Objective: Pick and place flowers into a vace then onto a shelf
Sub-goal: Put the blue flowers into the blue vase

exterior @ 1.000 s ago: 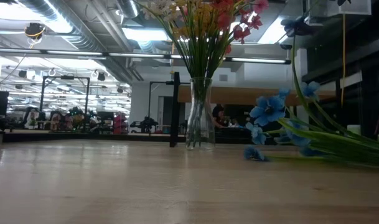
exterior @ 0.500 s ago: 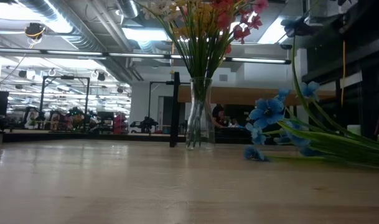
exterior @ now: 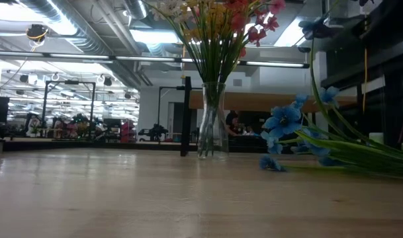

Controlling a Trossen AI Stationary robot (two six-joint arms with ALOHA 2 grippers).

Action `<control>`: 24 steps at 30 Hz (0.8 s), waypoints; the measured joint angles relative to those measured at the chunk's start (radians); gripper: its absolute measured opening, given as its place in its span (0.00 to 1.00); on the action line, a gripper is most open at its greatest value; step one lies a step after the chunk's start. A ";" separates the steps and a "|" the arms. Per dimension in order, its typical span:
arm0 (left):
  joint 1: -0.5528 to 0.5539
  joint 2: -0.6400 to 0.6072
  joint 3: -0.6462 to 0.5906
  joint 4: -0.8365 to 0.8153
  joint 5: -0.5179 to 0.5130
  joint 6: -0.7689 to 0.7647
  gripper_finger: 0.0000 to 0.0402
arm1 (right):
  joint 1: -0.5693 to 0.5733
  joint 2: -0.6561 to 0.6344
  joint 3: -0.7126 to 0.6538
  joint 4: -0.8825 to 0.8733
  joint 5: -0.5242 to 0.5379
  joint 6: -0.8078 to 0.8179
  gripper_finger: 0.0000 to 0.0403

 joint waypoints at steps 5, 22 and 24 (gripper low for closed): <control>0.000 0.000 0.000 0.000 -0.001 0.000 0.04 | 0.000 0.035 0.000 -0.001 -0.003 0.000 0.00; -0.005 0.000 0.000 -0.004 0.018 -0.003 0.04 | 0.000 -0.029 -0.070 0.060 0.029 0.100 0.00; -0.005 0.000 0.000 -0.004 0.024 -0.003 0.04 | 0.000 -0.069 -0.139 0.131 0.025 0.126 0.00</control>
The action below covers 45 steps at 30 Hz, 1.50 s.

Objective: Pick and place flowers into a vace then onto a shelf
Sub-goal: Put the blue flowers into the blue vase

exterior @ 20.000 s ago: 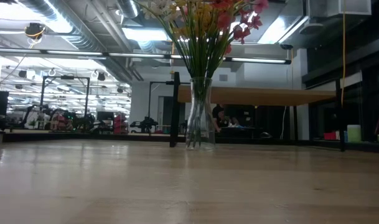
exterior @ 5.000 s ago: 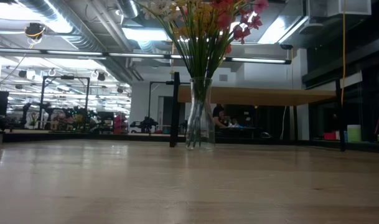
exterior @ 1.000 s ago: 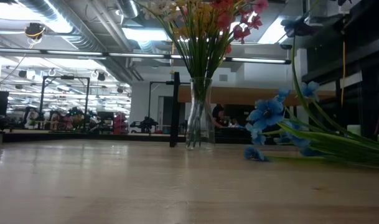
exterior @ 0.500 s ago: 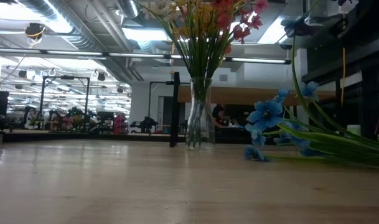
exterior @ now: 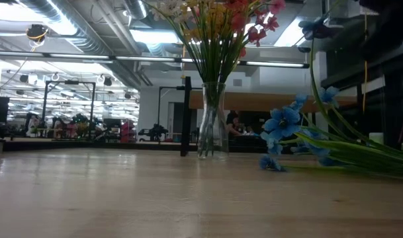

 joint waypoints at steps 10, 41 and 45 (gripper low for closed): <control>0.000 0.000 0.000 0.000 0.000 -0.024 0.04 | 0.000 0.009 -0.110 0.053 -0.067 0.102 0.00; -0.006 0.000 0.000 -0.061 -0.003 -0.124 0.04 | 0.000 0.374 -0.308 0.537 -0.192 0.148 0.18; -0.005 0.000 0.000 -0.061 -0.004 -0.139 0.04 | 0.000 0.423 -0.322 0.568 -0.216 0.180 0.28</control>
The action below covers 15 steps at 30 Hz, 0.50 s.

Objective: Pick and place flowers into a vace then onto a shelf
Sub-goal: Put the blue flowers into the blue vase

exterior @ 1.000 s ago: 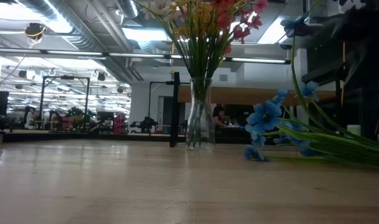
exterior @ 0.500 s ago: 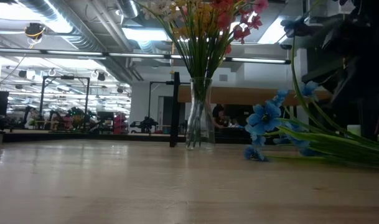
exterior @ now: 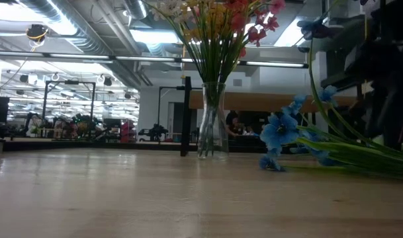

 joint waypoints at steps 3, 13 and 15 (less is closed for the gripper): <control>0.000 0.000 0.000 -0.001 0.000 0.000 0.04 | 0.000 0.032 -0.001 0.021 -0.040 0.035 0.34; 0.000 0.000 0.000 -0.001 0.000 -0.018 0.04 | 0.000 0.100 -0.001 0.161 -0.152 0.053 0.49; 0.000 0.000 0.000 -0.001 0.000 -0.028 0.04 | 0.000 0.117 -0.001 0.161 -0.121 0.056 0.50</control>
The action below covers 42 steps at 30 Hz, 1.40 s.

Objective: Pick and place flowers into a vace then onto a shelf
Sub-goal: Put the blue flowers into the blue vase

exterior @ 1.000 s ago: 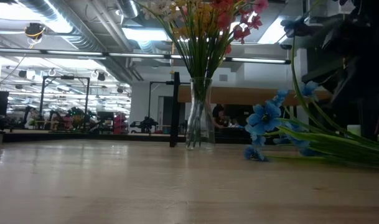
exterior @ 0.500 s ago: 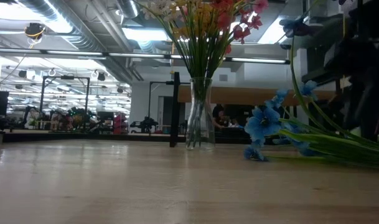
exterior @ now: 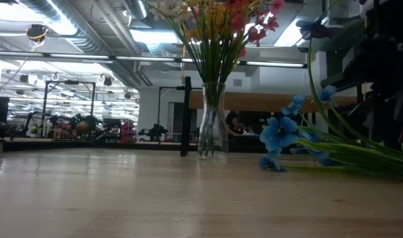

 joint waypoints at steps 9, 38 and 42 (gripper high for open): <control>-0.001 0.000 0.000 -0.002 0.003 -0.031 0.04 | 0.000 0.102 0.000 0.048 0.035 0.087 0.51; -0.001 0.000 0.000 -0.010 0.008 0.037 0.04 | 0.000 0.359 0.002 0.335 0.080 0.121 0.50; -0.001 0.000 0.000 -0.028 0.008 0.047 0.04 | 0.000 0.359 0.002 0.328 0.122 0.124 0.44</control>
